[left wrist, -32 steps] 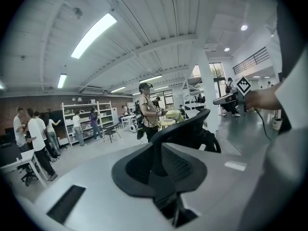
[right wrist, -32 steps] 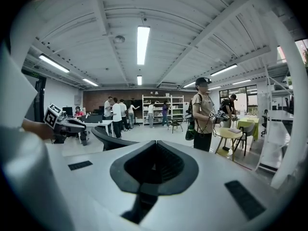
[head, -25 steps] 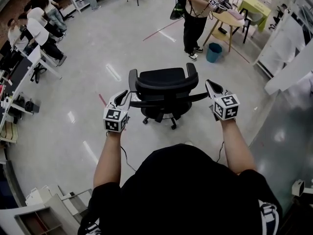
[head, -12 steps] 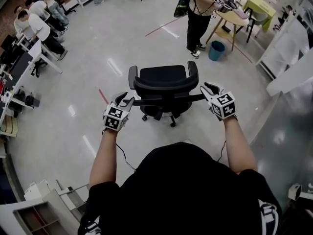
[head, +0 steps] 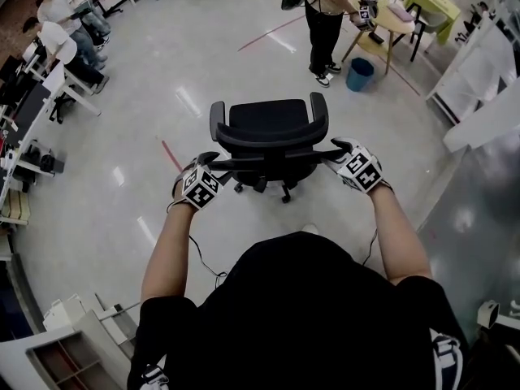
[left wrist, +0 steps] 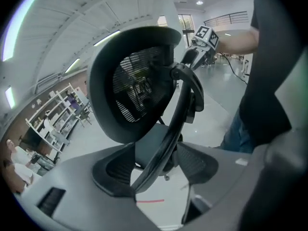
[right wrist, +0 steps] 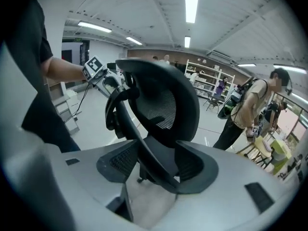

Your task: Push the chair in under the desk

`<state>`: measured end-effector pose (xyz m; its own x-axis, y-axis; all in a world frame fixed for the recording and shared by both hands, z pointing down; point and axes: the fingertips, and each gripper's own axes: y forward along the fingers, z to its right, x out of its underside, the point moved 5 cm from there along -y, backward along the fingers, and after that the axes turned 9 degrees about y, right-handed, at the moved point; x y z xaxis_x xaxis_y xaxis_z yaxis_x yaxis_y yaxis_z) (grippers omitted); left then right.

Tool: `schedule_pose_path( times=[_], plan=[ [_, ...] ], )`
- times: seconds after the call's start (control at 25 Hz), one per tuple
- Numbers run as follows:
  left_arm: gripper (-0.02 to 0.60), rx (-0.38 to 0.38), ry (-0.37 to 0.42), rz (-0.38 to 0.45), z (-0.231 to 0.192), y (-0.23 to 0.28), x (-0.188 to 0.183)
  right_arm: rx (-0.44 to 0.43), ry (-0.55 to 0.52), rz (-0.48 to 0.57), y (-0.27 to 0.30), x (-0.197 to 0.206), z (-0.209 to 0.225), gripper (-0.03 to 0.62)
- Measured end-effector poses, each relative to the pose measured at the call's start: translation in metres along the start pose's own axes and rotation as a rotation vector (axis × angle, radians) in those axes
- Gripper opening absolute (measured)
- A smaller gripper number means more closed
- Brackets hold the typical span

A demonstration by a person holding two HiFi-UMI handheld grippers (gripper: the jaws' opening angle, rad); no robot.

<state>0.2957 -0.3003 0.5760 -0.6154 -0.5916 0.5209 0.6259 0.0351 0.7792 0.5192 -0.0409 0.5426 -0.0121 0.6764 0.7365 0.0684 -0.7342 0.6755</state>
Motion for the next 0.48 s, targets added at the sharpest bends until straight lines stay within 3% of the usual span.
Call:
schedule_pose_path(
  times=[0.24, 0.48],
  plan=[
    [0.282, 0.034, 0.113, -0.093, 0.001, 0.023, 0.000, 0.000, -0.218, -0.139, 0.025, 0.016, -0.001, 0.265],
    [0.291, 0.077, 0.205, -0.191, 0.006, 0.042, 0.007, -0.016, -0.347, -0.266, 0.054, 0.038, -0.002, 0.282]
  ],
)
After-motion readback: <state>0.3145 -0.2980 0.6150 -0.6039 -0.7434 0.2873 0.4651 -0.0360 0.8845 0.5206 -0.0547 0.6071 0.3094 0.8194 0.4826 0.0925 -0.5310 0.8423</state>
